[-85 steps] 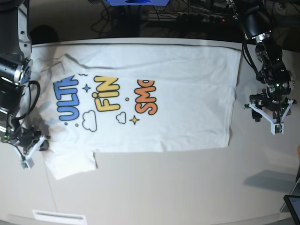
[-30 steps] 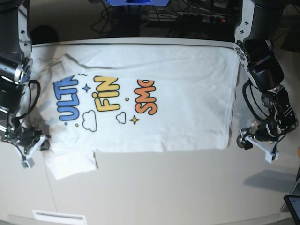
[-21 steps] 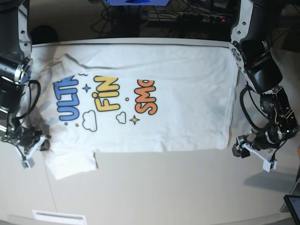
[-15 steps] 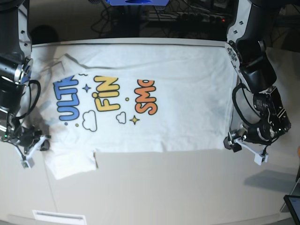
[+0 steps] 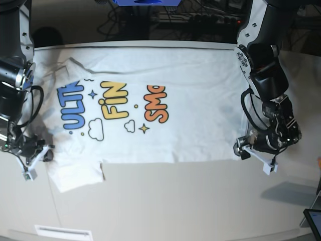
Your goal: Fold the T-shirt properly
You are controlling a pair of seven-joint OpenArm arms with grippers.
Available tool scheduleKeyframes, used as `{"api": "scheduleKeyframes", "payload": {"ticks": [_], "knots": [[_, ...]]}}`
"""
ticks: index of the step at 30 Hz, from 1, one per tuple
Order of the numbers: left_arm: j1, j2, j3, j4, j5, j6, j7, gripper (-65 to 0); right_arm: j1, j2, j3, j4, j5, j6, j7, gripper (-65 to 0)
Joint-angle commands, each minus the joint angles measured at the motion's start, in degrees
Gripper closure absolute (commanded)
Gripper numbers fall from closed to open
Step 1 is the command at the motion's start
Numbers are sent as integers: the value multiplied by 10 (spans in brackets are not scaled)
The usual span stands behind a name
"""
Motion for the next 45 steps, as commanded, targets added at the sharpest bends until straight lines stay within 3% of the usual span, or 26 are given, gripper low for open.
{"api": "scheduleKeyframes", "payload": {"ticks": [1,19,23,30,38,45], "knots": [[-14,-4,0,6,-2,-3,-1,-502,5,3,-4,0,-19,0,-30,-7],[-14,21,13,5,-4,-3,-3,-489,4,3,-4,0,-19,0,-30,-7],[-14,20,34,-3,-4,-3,-4,-344,-1,3,-4,1,-19,0,-30,-7],[-27,17,32,-62,-2,-3,-34,-8,-4,3,-4,1,-19,0,-30,-7],[-24,15,36,-60,0,-3,-49,0,-8,3,-3,5,-19,0,-26,-7],[10,15,37,55,0,-3,-42,0,-15,-4,2,64,-18,0,-25,-7]]}}
